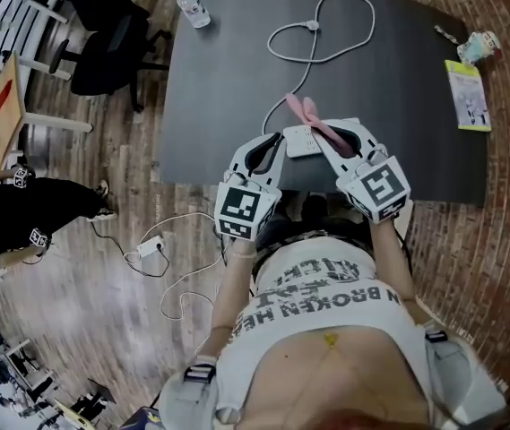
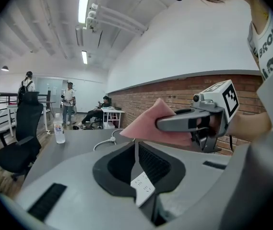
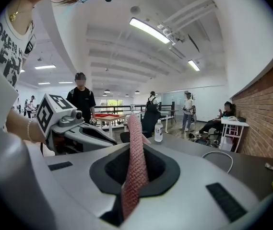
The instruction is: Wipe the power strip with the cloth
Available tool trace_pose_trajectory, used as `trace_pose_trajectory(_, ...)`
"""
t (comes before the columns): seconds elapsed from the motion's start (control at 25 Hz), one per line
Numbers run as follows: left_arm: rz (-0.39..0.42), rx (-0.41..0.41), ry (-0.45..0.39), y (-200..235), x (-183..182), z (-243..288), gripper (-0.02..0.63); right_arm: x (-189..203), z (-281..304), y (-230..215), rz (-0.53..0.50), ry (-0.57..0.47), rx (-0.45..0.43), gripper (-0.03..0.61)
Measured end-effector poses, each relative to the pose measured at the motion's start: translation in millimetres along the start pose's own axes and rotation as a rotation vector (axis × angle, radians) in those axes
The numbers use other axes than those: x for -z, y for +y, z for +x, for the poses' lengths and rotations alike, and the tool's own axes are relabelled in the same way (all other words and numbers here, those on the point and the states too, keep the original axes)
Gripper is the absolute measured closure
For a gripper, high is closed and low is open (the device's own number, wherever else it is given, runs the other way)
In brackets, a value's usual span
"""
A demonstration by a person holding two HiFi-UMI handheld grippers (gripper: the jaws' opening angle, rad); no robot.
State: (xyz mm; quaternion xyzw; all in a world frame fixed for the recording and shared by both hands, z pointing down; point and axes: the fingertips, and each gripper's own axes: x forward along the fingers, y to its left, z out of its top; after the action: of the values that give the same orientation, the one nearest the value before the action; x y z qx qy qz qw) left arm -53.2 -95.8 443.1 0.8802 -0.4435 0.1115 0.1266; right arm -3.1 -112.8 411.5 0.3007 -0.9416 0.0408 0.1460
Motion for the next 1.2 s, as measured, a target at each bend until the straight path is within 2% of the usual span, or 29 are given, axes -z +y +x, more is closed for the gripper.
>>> trace_pose_trajectory(0.36,-0.020,0.065,0.123,10,56,24,0.603,36,14,-12,0.009,0.094,0.041,0.561)
trace_pose_trajectory(0.44,-0.022,0.072,0.149,11,67,30,0.572,45,18,-13,0.005,0.116,0.038,0.561)
trace_pose_trajectory(0.56,-0.010,0.076,0.182,12,83,38,0.564,62,26,-14,-0.005,0.156,0.026,0.561)
trace_pose_trajectory(0.88,0.002,0.136,0.329,6,139,57,0.492,100,51,-14,-0.036,0.280,-0.014,0.561)
trace_pose_trajectory(1.0,0.005,0.146,0.355,6,156,64,0.457,113,61,-12,-0.043,0.313,-0.036,0.561)
trace_pose_trajectory(1.2,0.063,0.175,0.456,2,187,72,0.396,132,70,-9,-0.054,0.362,-0.068,0.561)
